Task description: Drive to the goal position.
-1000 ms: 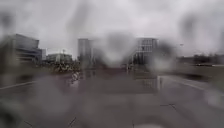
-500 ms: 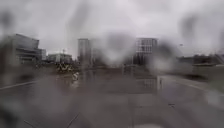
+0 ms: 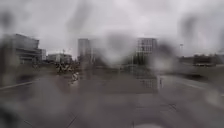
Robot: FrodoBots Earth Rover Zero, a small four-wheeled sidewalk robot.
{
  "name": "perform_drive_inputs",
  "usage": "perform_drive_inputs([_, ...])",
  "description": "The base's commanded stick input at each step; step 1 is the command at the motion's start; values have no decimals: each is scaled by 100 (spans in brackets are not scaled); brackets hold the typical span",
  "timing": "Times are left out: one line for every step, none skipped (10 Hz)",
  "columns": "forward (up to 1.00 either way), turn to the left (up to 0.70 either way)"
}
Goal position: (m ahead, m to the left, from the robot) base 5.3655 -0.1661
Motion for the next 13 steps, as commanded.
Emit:
perform_drive_inputs([6,0])
perform_drive_inputs([7,1])
perform_drive_inputs([7,0])
perform_drive_inputs([7,1])
perform_drive_inputs([6,0])
perform_drive_inputs([6,0])
perform_drive_inputs([6,0])
perform_drive_inputs([6,0])
perform_drive_inputs([6,0])
perform_drive_inputs([6,0])
perform_drive_inputs([7,0])
perform_drive_inputs([6,0])
perform_drive_inputs([6,1])
